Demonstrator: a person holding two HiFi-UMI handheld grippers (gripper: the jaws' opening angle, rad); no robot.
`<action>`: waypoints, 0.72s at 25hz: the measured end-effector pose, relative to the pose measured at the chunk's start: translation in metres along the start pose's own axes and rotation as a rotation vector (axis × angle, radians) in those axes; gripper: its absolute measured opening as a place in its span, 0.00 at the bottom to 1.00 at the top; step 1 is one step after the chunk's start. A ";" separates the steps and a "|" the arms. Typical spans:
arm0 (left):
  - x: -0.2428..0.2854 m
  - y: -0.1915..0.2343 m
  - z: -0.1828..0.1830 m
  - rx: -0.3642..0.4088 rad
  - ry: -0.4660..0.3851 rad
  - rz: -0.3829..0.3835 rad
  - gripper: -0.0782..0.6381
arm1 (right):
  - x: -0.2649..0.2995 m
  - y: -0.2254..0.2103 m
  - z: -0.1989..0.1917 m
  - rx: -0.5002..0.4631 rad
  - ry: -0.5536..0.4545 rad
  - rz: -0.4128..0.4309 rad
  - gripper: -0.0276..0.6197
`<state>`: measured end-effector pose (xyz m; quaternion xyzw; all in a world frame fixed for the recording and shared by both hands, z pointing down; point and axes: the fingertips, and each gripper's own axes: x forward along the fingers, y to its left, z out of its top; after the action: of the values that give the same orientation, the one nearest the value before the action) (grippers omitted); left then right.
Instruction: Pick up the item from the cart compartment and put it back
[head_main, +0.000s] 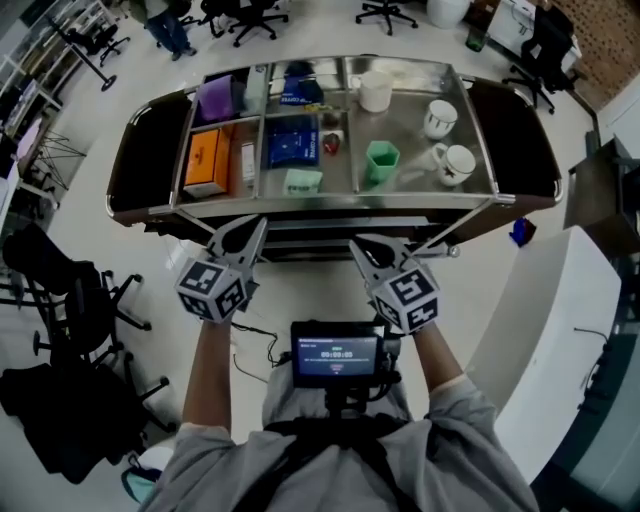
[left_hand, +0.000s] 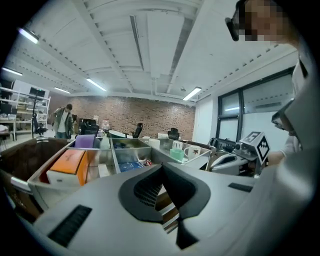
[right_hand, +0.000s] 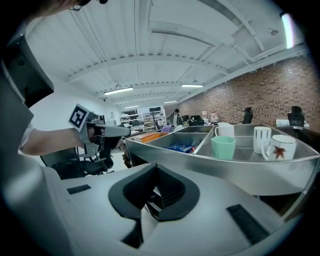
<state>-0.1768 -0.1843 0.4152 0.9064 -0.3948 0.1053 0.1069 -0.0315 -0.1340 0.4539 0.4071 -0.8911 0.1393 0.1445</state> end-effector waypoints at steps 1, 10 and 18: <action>0.007 0.002 0.009 0.016 0.002 -0.007 0.12 | 0.002 0.001 0.003 -0.006 0.006 0.011 0.06; 0.092 0.015 0.052 0.181 0.143 -0.129 0.23 | 0.007 -0.003 0.030 -0.001 0.024 0.049 0.06; 0.164 0.020 0.044 0.324 0.349 -0.258 0.40 | 0.026 -0.031 0.066 -0.010 0.020 0.003 0.06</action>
<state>-0.0772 -0.3234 0.4210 0.9227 -0.2295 0.3071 0.0397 -0.0331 -0.1952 0.4071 0.4037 -0.8909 0.1392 0.1550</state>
